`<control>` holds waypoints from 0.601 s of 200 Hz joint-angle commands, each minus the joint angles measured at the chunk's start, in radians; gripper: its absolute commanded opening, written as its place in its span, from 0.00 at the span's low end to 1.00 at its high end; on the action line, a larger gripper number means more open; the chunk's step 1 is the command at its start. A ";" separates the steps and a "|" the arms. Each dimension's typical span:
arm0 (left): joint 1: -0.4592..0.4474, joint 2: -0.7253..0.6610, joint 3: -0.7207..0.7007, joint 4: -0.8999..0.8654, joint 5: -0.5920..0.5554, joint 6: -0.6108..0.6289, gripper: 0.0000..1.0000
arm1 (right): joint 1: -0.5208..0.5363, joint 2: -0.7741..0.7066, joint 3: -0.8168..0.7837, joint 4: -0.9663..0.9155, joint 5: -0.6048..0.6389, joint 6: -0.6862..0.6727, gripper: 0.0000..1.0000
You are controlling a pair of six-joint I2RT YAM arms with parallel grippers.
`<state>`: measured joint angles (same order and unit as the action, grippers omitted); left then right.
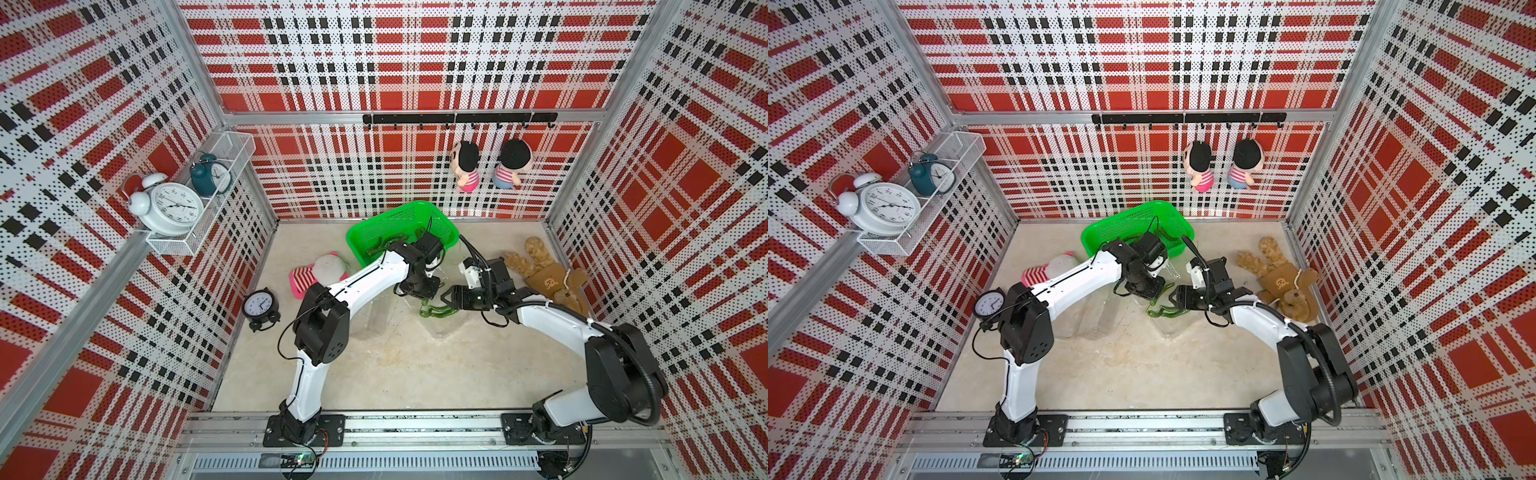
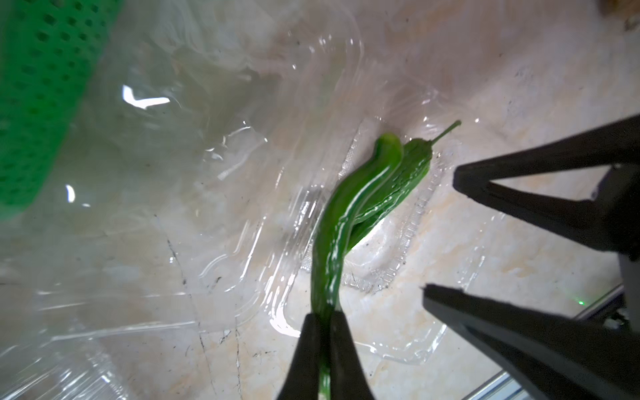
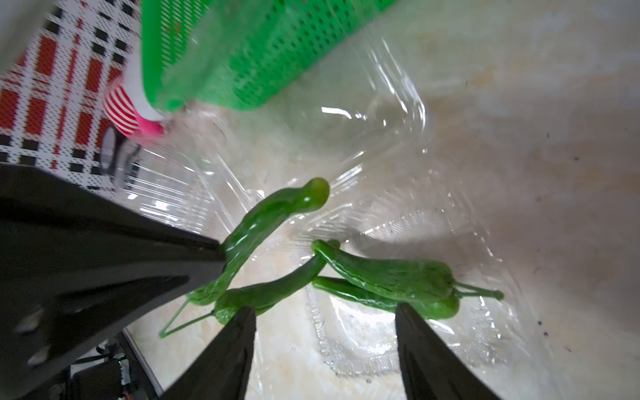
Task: Take small green peppers out of containers
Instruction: Adjust the green pepper, then place the green pepper in the basket.
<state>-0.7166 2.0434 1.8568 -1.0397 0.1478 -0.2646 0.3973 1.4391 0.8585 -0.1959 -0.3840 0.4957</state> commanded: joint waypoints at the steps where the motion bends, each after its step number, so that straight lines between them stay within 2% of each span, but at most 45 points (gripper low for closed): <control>1: 0.013 -0.053 0.090 0.023 0.025 0.007 0.00 | -0.002 -0.065 0.043 -0.050 0.050 0.028 0.69; 40: 0.013 -0.044 0.195 0.054 0.001 0.036 0.00 | -0.044 -0.039 0.064 -0.076 0.038 0.050 0.70; 70: 0.034 -0.024 0.292 0.139 -0.037 0.050 0.00 | -0.081 -0.025 0.116 -0.057 0.000 0.133 0.70; 96: 0.100 0.014 0.373 0.228 -0.039 0.019 0.00 | -0.089 0.014 0.197 -0.094 -0.029 0.148 0.70; 120: 0.166 0.040 0.374 0.330 -0.061 0.012 0.00 | -0.089 0.051 0.251 -0.117 -0.057 0.166 0.70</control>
<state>-0.6216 2.0377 2.2185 -0.8421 0.1223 -0.2409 0.3096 1.4559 1.0592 -0.2790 -0.3965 0.6289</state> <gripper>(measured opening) 0.078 0.697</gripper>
